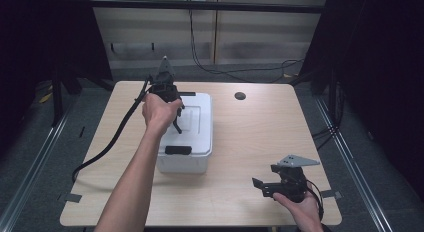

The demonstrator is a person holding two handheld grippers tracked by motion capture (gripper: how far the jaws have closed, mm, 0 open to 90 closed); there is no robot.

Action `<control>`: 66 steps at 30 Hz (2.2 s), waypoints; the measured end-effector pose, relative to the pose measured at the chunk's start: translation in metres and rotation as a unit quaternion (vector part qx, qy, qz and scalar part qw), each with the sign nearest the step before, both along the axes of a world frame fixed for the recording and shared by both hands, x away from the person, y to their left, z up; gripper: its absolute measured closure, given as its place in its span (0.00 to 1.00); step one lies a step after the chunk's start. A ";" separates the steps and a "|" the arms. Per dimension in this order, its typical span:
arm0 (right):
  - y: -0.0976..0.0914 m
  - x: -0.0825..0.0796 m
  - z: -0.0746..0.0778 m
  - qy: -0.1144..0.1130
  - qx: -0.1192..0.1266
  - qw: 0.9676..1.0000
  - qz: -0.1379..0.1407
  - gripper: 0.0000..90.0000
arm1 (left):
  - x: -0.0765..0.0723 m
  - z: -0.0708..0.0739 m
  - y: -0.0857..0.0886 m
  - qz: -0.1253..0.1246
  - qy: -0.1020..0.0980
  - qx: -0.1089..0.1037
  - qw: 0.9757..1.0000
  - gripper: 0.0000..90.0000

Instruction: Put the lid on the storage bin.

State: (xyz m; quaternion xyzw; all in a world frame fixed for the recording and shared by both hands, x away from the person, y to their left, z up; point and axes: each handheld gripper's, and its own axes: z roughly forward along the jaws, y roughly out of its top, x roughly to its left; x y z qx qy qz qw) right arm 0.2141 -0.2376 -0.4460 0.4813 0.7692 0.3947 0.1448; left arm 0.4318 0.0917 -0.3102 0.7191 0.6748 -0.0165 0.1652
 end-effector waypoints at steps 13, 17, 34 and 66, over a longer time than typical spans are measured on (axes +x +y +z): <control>0.001 0.000 0.000 0.002 -0.004 1.000 0.001 0.16 | 0.000 -0.003 0.008 -0.011 -0.016 -0.009 1.000 0.77; 0.001 0.000 0.000 0.003 -0.004 1.000 0.002 0.16 | 0.001 -0.003 0.012 -0.038 -0.026 -0.002 0.999 0.60; 0.002 0.000 0.000 0.006 -0.004 1.000 0.000 0.16 | -0.006 0.003 0.038 -0.102 -0.067 -0.079 0.989 0.21; 0.002 0.001 -0.001 0.006 -0.006 1.000 -0.002 0.16 | -0.059 -0.001 0.097 -0.240 -0.219 -0.040 0.945 0.20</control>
